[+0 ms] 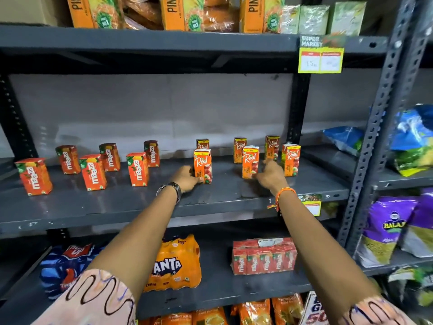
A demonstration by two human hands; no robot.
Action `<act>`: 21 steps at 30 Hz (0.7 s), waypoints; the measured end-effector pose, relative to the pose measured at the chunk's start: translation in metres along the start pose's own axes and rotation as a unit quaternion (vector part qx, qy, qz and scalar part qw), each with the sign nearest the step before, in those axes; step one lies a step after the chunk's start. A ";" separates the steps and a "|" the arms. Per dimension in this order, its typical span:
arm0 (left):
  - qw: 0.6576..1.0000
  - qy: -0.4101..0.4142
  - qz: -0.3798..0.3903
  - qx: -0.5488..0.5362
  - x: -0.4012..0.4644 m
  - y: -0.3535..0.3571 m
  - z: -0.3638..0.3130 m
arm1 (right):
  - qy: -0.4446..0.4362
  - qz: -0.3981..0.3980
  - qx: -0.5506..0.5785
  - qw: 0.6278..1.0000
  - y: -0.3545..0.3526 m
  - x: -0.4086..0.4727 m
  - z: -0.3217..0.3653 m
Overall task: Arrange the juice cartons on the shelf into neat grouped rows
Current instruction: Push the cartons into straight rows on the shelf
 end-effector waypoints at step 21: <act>0.997 -0.022 -0.063 -0.032 0.003 0.007 0.009 | -0.066 0.025 0.012 0.997 0.009 0.018 -0.013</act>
Point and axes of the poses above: each hand's wrist, its own x-axis towards the middle knuckle, its own y-axis out of the palm, z = x × y, the point moved 8 cm from there along x, towards the middle knuckle, and after that the axes turned 7 degrees about -z, right-handed, at the moved point
